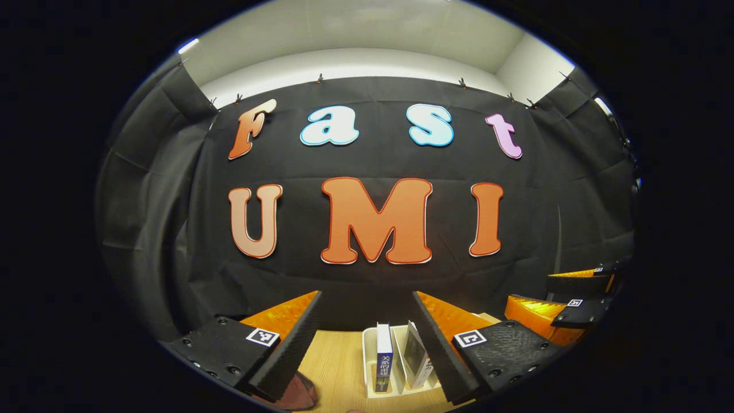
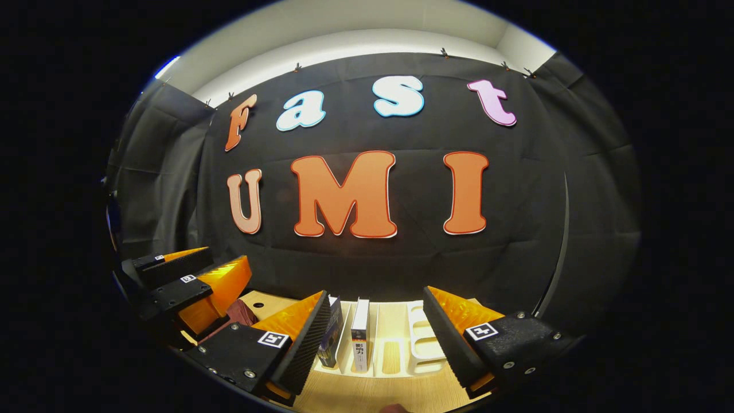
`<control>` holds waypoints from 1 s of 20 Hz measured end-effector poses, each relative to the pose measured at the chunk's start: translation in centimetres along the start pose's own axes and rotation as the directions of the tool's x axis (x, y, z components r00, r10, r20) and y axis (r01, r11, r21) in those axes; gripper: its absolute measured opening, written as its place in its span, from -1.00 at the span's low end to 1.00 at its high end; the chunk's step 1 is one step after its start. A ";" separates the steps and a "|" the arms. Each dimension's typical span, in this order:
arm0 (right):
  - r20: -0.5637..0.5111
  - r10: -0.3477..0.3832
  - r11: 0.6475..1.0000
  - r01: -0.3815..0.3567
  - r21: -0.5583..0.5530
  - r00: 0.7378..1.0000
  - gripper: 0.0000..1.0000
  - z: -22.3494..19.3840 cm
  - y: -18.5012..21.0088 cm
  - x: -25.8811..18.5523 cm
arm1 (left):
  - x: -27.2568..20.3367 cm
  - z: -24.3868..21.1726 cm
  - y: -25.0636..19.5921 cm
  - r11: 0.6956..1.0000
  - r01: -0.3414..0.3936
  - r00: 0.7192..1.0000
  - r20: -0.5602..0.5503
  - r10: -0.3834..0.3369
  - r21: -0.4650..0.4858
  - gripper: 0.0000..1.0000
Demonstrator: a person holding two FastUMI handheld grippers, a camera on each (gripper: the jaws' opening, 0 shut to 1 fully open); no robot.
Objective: Open the schoolbag, grab two books from the bookshelf and put them into the schoolbag.
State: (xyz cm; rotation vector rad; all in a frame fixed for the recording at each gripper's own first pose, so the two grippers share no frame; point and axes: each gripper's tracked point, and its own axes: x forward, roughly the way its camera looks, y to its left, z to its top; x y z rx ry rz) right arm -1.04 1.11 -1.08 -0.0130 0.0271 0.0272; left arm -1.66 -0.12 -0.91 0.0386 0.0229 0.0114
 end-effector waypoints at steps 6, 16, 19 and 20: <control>-0.003 0.002 1.000 -0.002 -0.006 1.000 0.92 -0.2 0.3 -0.2 | -0.2 0.0 0.7 1.000 -0.013 1.000 0.003 0.013 0.001 0.87; -0.015 -0.014 1.000 0.014 -0.004 1.000 0.92 -0.6 1.4 -0.3 | -1.3 0.1 3.1 0.999 -0.032 0.999 0.009 0.032 0.023 0.87; -0.020 -0.026 1.000 0.026 -0.009 0.999 0.92 -0.8 2.2 -0.4 | -1.6 -0.3 4.8 0.999 -0.040 0.999 0.008 0.039 0.027 0.89; -0.022 -0.033 0.999 0.033 -0.011 0.999 0.92 -0.8 2.4 -0.4 | -1.7 -0.4 5.5 0.999 -0.044 0.999 0.006 0.044 0.028 0.89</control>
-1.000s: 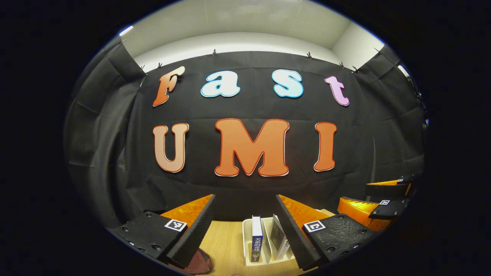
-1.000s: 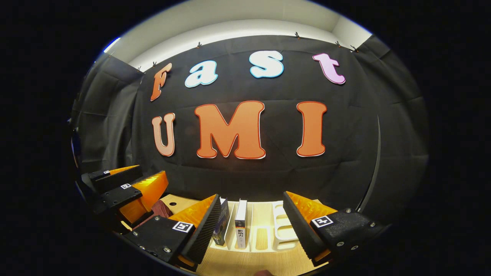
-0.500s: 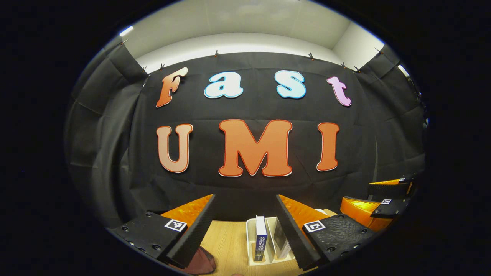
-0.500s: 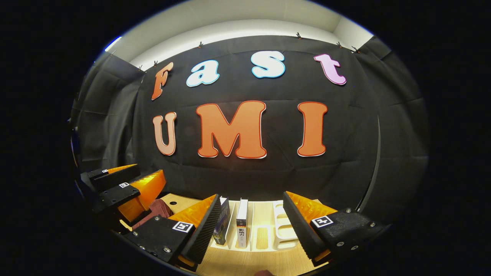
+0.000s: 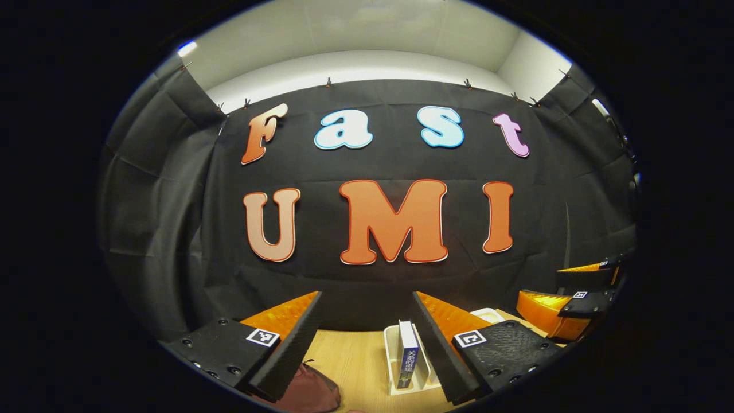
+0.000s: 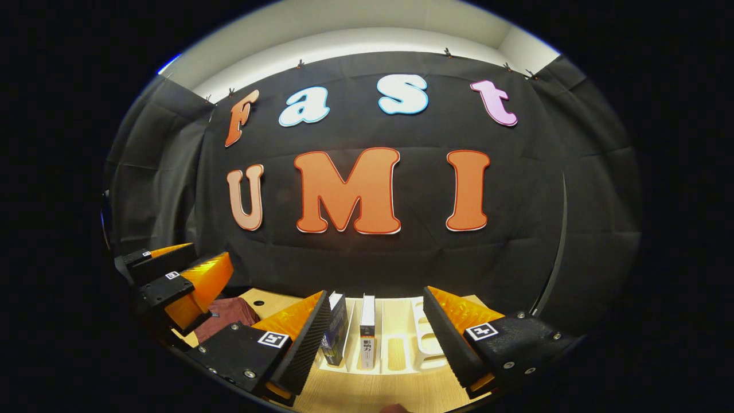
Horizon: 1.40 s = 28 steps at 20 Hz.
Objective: Open the schoolbag, grab two books from the bookshelf and put them into the schoolbag.
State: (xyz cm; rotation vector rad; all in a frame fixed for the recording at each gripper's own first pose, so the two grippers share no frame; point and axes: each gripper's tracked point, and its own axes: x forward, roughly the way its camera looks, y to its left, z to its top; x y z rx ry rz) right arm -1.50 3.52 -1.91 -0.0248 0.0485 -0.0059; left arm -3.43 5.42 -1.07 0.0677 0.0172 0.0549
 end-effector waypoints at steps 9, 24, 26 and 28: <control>-0.008 -0.120 0.991 0.119 -0.053 0.993 0.91 -0.9 0.1 0.4 | 0.2 -4.2 5.2 0.997 0.044 0.998 -0.058 -0.040 0.069 0.87; -0.075 -0.059 0.996 0.054 -0.070 0.995 0.92 -4.2 -4.0 6.2 | -1.4 -26.0 6.8 0.831 0.204 0.861 -0.499 0.099 0.517 0.92; -0.081 -0.075 0.995 0.070 -0.065 0.994 0.92 -4.6 -5.1 6.6 | -3.3 -29.6 7.7 0.797 0.243 0.805 -0.573 0.152 0.553 0.93; -0.088 -0.090 0.994 0.085 -0.068 0.992 0.92 -5.1 -6.1 6.8 | -4.7 -32.4 8.0 0.770 0.278 0.767 -0.616 0.182 0.574 0.95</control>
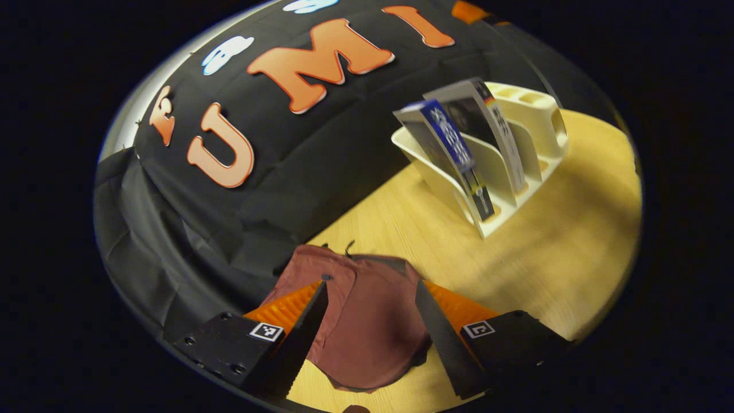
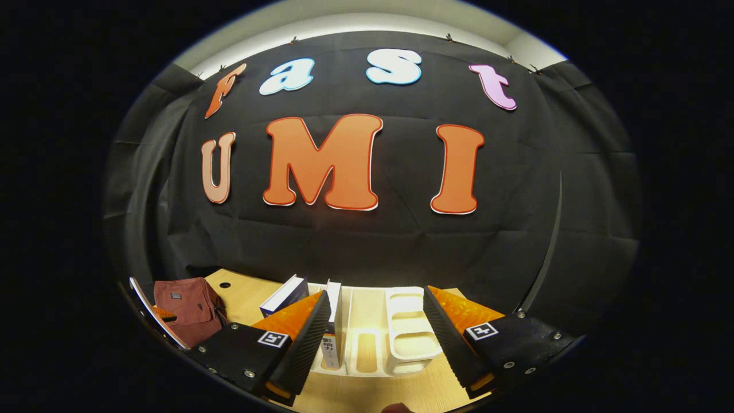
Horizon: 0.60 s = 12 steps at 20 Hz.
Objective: Open the schoolbag, grab two books from the bookshelf and put them into the schoolbag.
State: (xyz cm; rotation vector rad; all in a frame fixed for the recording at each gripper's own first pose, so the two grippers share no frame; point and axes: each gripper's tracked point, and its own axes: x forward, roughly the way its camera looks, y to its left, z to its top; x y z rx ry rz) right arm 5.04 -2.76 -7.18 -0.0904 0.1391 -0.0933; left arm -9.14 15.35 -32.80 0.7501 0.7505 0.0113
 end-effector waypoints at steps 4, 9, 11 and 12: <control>-0.011 -0.012 1.000 0.012 -0.006 1.000 0.92 -0.7 -0.9 0.1 | 1.2 -4.2 -2.5 0.998 0.031 0.995 -0.095 -0.025 0.062 0.95; -0.018 -0.001 1.000 0.001 -0.009 1.000 0.92 -1.2 -0.9 -0.1 | 1.7 -7.3 -3.0 0.994 0.012 0.986 -0.169 0.006 0.107 0.95; -0.018 0.006 1.000 -0.006 -0.005 1.000 0.92 -1.2 -0.7 -0.1 | 1.9 -8.3 -3.3 0.993 0.007 0.982 -0.186 0.015 0.117 0.94; -0.018 0.008 1.000 -0.008 -0.005 1.000 0.92 -1.3 -0.7 -0.1 | 1.8 -8.8 -3.7 0.993 0.013 0.980 -0.197 0.011 0.118 0.95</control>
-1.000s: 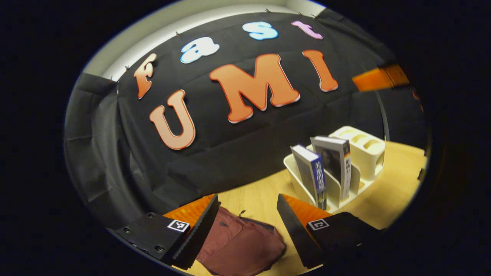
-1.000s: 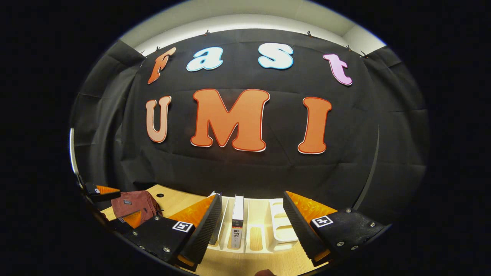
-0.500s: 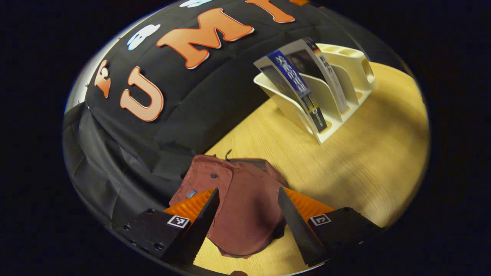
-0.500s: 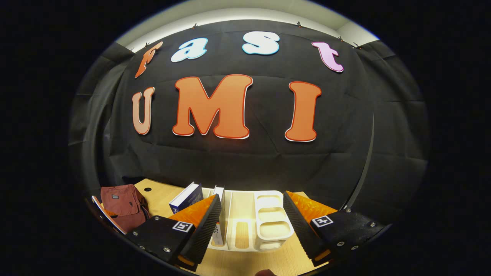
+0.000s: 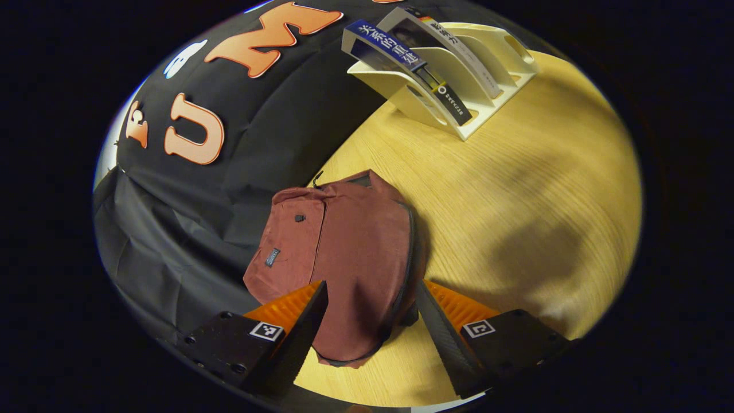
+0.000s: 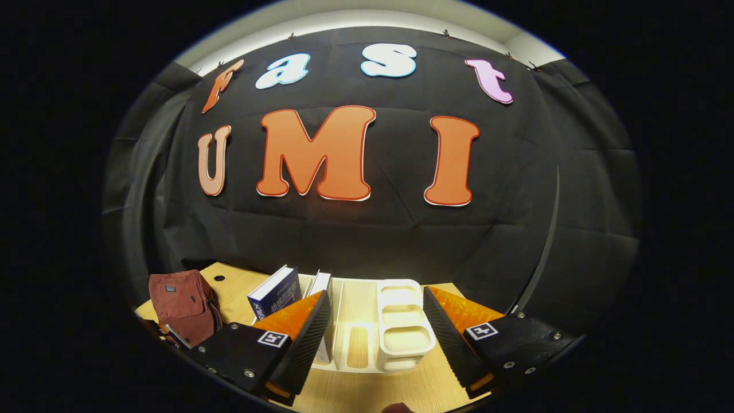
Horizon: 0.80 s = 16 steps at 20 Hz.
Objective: Open the schoolbag, grab two books from the bookshelf and put them into the schoolbag.
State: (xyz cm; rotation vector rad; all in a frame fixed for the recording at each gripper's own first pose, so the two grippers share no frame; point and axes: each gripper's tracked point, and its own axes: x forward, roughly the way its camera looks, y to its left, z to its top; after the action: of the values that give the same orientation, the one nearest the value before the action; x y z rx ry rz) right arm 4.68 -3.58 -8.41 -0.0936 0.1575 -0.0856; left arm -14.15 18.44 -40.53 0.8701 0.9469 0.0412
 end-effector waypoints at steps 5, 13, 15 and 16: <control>0.006 0.004 1.000 -0.004 0.000 1.000 0.92 0.1 -0.2 -0.1 | 0.1 0.6 1.4 0.998 -0.068 0.997 0.018 0.068 0.000 0.94; 0.023 0.011 1.000 -0.011 0.015 1.000 0.92 0.9 -0.6 0.2 | 0.6 1.7 3.6 0.991 -0.132 0.990 0.043 0.133 -0.016 0.90; 0.026 0.018 1.000 -0.019 0.012 0.999 0.92 1.1 -0.6 0.2 | 1.8 1.8 4.1 0.988 -0.156 0.987 0.031 0.156 -0.008 0.90; 0.025 0.021 1.000 -0.021 0.009 0.999 0.92 1.1 -0.6 0.1 | 2.4 1.8 4.6 0.984 -0.178 0.984 0.021 0.178 0.005 0.90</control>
State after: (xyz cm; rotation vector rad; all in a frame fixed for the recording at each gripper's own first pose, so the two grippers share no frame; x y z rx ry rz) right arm 4.89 -4.12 -7.33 -0.0838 0.1336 -0.0644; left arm -9.83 21.34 -38.58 0.9577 0.8485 0.1821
